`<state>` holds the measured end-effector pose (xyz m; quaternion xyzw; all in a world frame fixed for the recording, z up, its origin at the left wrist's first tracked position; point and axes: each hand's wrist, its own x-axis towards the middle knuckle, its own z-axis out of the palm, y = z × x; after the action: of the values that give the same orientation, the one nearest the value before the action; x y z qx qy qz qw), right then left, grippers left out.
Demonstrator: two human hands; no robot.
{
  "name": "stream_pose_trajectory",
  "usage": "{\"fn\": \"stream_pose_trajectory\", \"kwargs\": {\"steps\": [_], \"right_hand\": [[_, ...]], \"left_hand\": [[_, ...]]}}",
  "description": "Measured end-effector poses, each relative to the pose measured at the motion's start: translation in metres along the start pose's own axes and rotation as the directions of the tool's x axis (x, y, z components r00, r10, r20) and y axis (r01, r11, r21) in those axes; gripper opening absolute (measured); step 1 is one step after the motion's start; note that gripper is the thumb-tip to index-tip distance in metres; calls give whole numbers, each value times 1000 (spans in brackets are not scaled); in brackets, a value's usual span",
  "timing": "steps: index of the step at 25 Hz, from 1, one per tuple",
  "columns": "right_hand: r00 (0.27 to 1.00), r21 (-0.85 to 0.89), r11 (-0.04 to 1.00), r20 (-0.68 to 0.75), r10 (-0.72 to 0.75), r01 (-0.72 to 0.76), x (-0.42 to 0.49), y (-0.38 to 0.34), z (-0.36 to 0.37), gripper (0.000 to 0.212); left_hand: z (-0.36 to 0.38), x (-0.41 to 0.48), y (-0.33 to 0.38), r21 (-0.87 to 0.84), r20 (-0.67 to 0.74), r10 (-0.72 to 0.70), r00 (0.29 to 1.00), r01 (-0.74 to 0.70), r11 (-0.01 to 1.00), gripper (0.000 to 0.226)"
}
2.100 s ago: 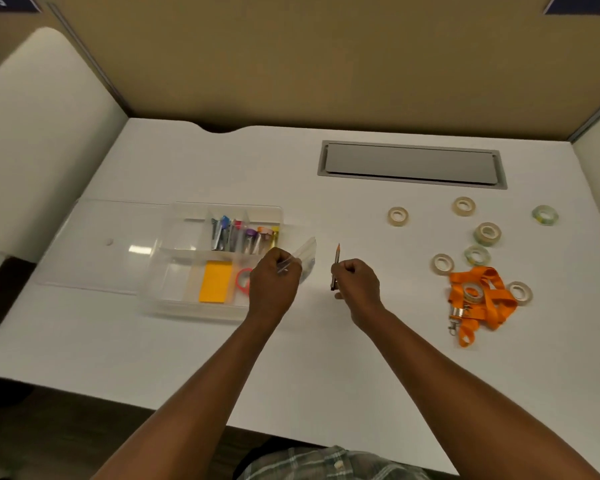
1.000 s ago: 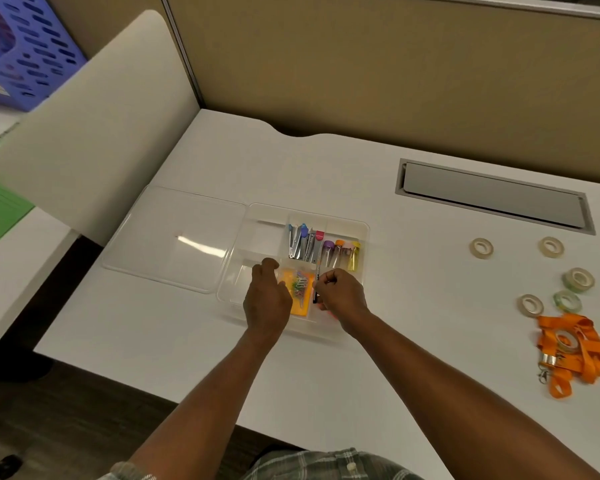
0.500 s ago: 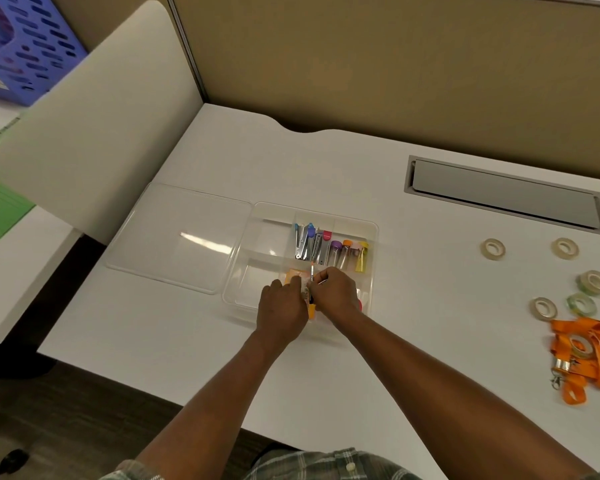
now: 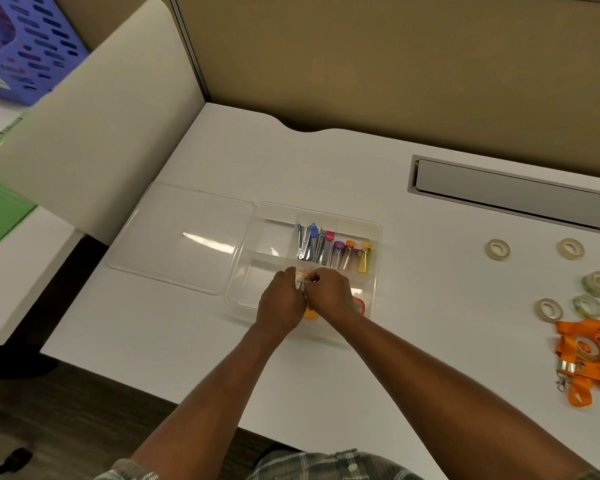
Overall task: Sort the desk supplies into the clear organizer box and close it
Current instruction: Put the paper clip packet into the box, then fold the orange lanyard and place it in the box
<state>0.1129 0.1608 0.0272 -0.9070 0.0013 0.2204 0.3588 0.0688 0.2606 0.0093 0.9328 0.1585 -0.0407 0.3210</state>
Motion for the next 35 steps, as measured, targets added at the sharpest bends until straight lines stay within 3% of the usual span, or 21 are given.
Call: {"fn": "stream_pose_trajectory", "kwargs": {"steps": [3, 8, 18, 29, 35], "right_hand": [[1000, -7, 1000, -8, -8, 8, -2, 3, -1, 21], [998, 33, 999, -48, -29, 31, -6, 8, -9, 21], [981, 127, 992, -196, 12, 13, -19, 42, -65, 14], [898, 252, 958, -377, 226, -136, -53, 167, -175, 13], [841, 235, 942, -434, 323, -240, -80, 249, -219, 13]], "left_hand": [[3, -2, -2, 112, 19, 45, 999, -47, 993, 18], [4, -5, 5, 182, -55, 101, 993, -89, 979, 22], [21, 0, 70, 78, -93, 216, 972, -209, 975, 20], [104, -20, 186, 62, 51, 348, 936, -351, 934, 30], [167, -47, 239, 71, 177, 396, 901, -413, 908, 30]]}}
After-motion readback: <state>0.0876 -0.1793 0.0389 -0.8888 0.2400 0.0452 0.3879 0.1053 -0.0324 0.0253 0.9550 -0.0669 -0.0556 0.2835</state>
